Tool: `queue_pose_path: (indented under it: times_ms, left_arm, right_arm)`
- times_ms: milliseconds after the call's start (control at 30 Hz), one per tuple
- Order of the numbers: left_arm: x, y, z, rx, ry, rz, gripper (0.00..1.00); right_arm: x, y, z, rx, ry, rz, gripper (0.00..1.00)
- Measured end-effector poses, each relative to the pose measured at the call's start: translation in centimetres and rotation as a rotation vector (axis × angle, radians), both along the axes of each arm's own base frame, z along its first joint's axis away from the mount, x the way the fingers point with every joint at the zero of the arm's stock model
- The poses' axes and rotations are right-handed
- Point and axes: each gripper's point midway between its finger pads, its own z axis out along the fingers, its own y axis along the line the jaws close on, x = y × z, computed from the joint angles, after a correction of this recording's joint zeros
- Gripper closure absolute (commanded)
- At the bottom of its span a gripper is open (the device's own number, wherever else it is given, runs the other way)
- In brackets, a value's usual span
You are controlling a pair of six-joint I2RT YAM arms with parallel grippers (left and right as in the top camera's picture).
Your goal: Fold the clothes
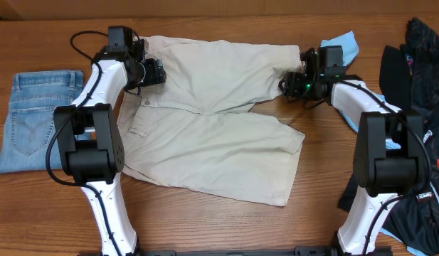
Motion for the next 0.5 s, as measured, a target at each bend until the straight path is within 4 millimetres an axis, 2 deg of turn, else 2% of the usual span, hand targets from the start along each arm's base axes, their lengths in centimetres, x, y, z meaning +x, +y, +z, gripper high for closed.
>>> queue_pose_path:
  times_ms: [33,133,233,367,500]
  left_arm:
    - [0.0,0.0,0.0,0.000,0.000,0.000,0.22]
    - [-0.1,0.0,0.0,0.000,0.004,0.000,0.22]
    - [-0.1,0.0,-0.1,0.000,0.005,0.000,0.21]
    - [-0.1,0.0,-0.1,0.000,0.006,0.000,0.21]
    - [-0.2,0.0,-0.1,0.002,0.007,-0.003,0.21]
  right_arm:
    - [0.2,0.2,-0.3,-0.004,0.004,-0.022,0.70]
    - [0.5,-0.2,-1.1,-0.023,0.017,-0.093,0.84]
    - [0.8,-1.0,-1.3,-0.040,0.023,-0.153,0.89]
    - [0.7,-1.7,-1.4,-0.058,0.041,-0.190,0.91]
    - [-1.4,-3.7,0.6,-0.078,0.119,-0.238,0.88]
